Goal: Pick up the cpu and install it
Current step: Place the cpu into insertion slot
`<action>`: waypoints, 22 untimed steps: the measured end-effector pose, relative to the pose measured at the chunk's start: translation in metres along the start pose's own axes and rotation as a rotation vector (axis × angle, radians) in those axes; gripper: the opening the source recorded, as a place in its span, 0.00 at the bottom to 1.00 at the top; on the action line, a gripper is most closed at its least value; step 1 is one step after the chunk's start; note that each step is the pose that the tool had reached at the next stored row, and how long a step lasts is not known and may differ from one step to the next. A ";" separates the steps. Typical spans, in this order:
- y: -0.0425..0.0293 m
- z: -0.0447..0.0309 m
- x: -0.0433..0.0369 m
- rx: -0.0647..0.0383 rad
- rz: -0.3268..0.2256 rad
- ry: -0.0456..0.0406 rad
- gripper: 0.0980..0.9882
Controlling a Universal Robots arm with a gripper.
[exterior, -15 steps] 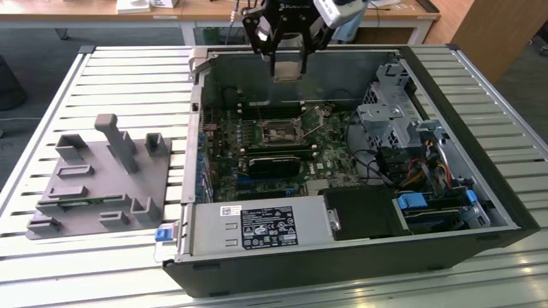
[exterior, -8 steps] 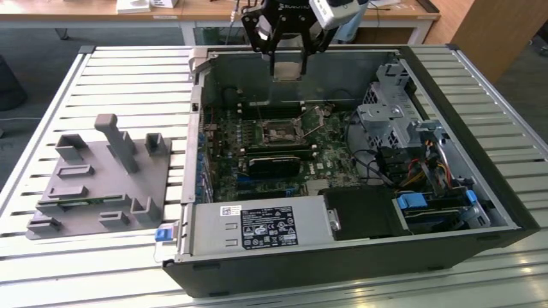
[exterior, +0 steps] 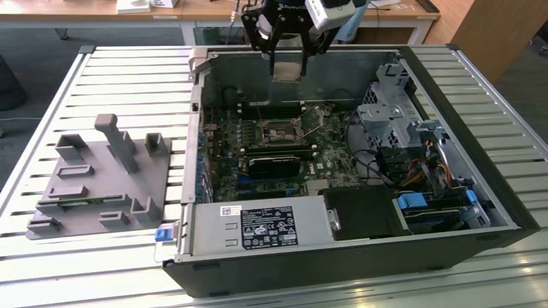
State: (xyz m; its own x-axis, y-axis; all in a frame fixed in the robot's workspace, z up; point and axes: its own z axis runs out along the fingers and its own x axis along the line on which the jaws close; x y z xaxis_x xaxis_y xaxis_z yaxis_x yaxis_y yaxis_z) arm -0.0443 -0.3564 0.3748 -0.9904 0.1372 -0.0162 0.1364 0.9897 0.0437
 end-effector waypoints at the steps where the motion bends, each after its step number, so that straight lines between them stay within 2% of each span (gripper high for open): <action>1: 0.0000 0.0001 0.0000 0.000 0.009 -0.0004 0.48; 22: 0.0000 0.0006 0.0000 0.003 0.180 -0.0078 0.48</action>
State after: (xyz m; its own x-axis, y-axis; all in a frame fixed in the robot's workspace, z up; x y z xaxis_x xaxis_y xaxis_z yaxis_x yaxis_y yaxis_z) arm -0.0443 -0.3564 0.3741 -0.9499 0.3120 -0.0162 0.3111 0.9494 0.0437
